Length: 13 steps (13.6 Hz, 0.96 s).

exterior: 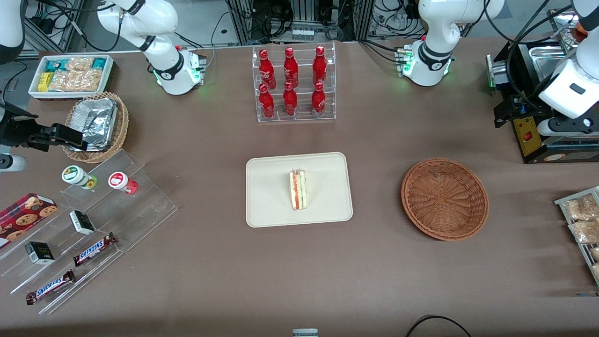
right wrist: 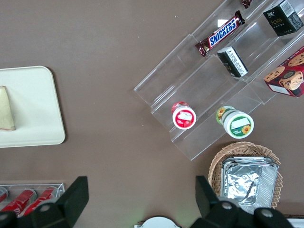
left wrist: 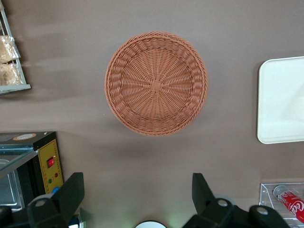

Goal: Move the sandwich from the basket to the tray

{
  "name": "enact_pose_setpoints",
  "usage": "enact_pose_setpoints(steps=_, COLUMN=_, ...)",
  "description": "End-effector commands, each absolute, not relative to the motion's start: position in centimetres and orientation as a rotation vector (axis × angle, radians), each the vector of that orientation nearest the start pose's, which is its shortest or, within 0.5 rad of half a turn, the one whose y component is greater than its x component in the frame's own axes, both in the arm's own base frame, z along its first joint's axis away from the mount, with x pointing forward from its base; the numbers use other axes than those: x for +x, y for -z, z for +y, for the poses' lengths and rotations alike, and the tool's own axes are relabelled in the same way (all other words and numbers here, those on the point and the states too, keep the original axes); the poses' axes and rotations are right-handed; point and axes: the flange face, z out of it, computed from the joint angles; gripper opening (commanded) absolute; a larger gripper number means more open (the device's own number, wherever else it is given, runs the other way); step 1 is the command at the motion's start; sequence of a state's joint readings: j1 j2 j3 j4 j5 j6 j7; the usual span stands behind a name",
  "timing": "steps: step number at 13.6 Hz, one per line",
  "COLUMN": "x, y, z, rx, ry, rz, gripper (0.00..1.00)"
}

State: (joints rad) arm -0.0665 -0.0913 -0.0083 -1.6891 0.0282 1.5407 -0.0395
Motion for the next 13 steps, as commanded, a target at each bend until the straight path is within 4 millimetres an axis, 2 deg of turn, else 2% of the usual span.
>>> enact_pose_setpoints(steps=1, x=52.6, y=-62.9, z=-3.9, rx=-3.144, ry=-0.051, rz=0.065, gripper=1.00)
enact_pose_setpoints(steps=3, x=53.1, y=-62.6, z=-3.5, rx=-3.153, ry=-0.037, rz=0.053, gripper=1.00)
enact_pose_setpoints(steps=8, x=56.2, y=-61.4, z=-3.3, rx=-3.145, ry=-0.032, rz=0.041, gripper=1.00)
enact_pose_setpoints(steps=13, x=56.5, y=-61.4, z=-2.9, rx=-3.151, ry=-0.032, rz=0.031, gripper=1.00)
